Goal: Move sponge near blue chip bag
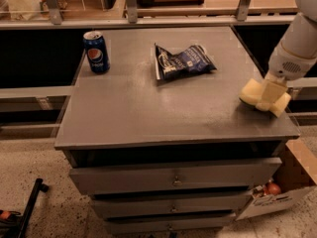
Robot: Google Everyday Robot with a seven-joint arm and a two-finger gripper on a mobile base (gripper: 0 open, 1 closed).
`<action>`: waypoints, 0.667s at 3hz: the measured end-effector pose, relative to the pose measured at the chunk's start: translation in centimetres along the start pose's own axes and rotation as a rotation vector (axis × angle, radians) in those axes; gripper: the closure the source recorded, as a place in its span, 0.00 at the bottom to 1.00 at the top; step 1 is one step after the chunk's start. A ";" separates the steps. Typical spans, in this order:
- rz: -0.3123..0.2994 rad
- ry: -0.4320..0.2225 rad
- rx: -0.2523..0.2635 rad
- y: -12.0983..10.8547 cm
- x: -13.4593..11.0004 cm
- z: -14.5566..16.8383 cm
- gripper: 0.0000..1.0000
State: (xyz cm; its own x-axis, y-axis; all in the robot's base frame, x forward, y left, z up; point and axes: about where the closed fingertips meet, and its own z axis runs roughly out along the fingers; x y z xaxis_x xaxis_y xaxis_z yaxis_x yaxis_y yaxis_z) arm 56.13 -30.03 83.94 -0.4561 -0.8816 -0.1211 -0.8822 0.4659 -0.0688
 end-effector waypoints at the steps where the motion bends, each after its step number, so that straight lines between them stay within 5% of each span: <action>1: -0.062 -0.028 0.045 -2.6 -3.4 -2.3 1.00; 2: -0.100 -0.058 0.071 -4.3 -6.3 -3.5 1.00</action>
Offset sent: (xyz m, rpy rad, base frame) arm 0.0930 0.0519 0.0738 0.0164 -0.1326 0.1428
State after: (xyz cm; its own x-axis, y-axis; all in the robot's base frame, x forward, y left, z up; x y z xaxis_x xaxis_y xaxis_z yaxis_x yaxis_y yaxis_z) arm 62.38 -26.71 88.44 -0.3566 -0.9193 -0.1666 -0.9116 0.3814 -0.1535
